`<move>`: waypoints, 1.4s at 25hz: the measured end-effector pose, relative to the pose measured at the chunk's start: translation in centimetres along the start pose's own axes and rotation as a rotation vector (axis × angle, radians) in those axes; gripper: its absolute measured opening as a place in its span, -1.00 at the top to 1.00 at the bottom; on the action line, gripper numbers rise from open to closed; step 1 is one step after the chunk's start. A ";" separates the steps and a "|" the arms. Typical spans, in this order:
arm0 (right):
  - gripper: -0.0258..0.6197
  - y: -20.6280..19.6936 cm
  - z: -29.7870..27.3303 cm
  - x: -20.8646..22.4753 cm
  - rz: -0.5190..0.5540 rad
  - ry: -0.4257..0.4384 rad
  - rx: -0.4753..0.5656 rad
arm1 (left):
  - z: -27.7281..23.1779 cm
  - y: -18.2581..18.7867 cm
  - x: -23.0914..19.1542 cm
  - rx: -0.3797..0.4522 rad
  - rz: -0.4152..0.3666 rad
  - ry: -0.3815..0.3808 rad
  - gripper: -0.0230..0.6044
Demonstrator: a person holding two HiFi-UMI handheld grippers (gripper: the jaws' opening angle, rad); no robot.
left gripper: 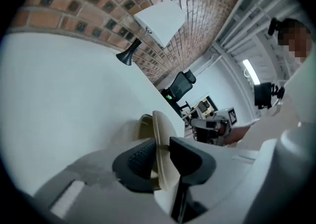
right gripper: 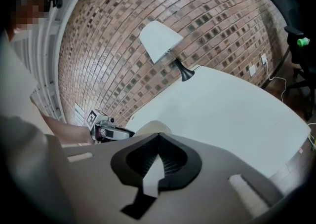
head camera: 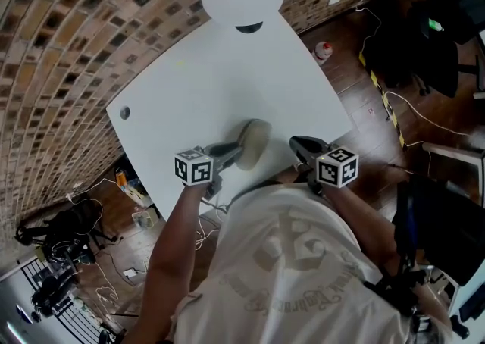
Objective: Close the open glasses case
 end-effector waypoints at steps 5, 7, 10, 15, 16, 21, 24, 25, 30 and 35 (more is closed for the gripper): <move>0.90 0.1 -0.2 -0.2 0.003 0.001 -0.002 | 0.2 0.5 0.7 0.002 -0.223 0.200 0.67; 0.90 0.1 -0.2 -0.3 0.007 -0.001 0.002 | -0.1 0.5 1.2 -0.003 -0.300 0.256 0.68; 0.90 0.2 -0.1 -0.3 0.012 -0.001 0.003 | -0.5 0.4 1.8 -0.024 -0.398 0.333 0.72; 0.90 0.2 0.0 -0.4 0.014 -0.002 0.000 | -1.3 -0.1 1.7 -0.090 -0.536 0.468 0.91; 0.90 0.2 0.1 -0.4 0.017 -0.005 0.002 | -1.5 -0.3 1.6 -0.102 -0.548 0.489 0.91; 0.90 0.2 0.5 -0.1 0.029 -0.030 0.006 | -2.1 -1.4 0.1 -0.141 -0.557 0.521 0.92; 0.90 0.6 -0.6 -0.3 0.034 -0.014 0.015 | -1.7 -2.3 -1.7 -0.183 -0.563 0.571 0.92; 0.90 0.6 -0.6 -0.3 0.035 -0.010 0.015 | -1.8 -2.7 -1.8 -0.193 -0.557 0.582 0.92; 0.90 0.6 1.1 0.2 0.029 -0.023 0.009 | -2.6 -3.2 -0.9 -0.194 -0.548 0.599 0.92; 0.90 1.1 1.3 0.7 0.040 -0.002 0.011 | -1.7 -2.1 -0.5 -0.134 -0.524 0.637 0.91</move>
Point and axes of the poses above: the fingertips, and each gripper's own axes: z backward along the fingers, x to its right, y out of its top, the point moved 9 cm from there along z, backward along the fingers, and after that the axes turned 12 degrees about z, right-handed, at the moved point
